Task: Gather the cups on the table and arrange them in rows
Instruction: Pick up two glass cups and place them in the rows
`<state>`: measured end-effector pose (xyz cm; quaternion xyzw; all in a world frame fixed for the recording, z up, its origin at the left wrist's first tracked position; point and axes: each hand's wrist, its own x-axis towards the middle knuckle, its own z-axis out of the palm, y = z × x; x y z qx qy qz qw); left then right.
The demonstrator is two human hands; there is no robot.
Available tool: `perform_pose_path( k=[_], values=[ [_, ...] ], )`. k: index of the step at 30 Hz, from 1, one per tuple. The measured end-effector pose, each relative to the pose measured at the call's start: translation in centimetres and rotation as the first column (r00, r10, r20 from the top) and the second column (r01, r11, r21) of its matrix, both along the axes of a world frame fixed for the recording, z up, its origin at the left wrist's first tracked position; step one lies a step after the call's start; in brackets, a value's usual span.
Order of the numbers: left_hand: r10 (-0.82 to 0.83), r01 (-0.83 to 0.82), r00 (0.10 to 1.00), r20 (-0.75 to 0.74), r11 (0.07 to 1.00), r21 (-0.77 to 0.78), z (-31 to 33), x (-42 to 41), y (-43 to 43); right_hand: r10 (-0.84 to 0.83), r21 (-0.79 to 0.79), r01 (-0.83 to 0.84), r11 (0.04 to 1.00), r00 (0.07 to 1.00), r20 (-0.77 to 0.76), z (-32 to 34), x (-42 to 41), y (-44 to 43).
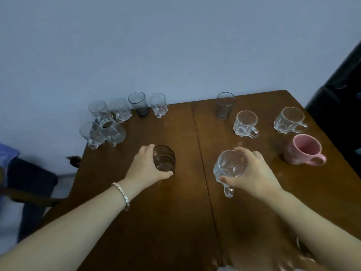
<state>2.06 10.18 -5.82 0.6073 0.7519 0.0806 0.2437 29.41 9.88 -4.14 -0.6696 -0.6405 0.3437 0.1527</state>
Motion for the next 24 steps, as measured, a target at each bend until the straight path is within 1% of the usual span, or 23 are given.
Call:
perform_pose_path(
  k=[4, 6, 9, 13, 17, 24],
  values=[
    [0.020, -0.016, 0.993, -0.113, 0.999, 0.031, 0.2, -7.8, 4.3, 0.003, -0.026, -0.004, 1.000, 1.000, -0.030, -0.6, -7.7, 1.2],
    [0.016, -0.010, 0.990, -0.139, 0.999, 0.044, 0.0, -10.5, 6.8, -0.009, -0.032, 0.007, 0.999, 0.999, -0.052, -1.1, -10.7, 1.7],
    [0.011, -0.004, 0.995, -0.096, 0.998, 0.063, -0.6, -13.1, 10.4, -0.037, -0.047, 0.033, 0.998, 0.996, -0.085, -2.3, -14.4, 2.4],
    [-0.031, 0.034, 0.998, -0.058, 0.998, 0.048, -1.9, -14.5, 14.2, -0.129, -0.101, 0.118, 0.988, 0.986, -0.108, -4.3, -17.9, 4.1],
    [-0.041, 0.042, 0.998, -0.051, 0.998, 0.036, -4.0, -15.3, 16.1, -0.156, -0.100, 0.150, 0.984, 0.986, -0.057, -5.6, -20.2, 7.7],
    [-0.080, 0.085, 0.993, -0.086, 0.995, 0.054, -6.1, -16.2, 17.4, -0.066, -0.062, 0.073, 0.995, 0.991, 0.114, -6.9, -25.0, 16.7]
  ],
)
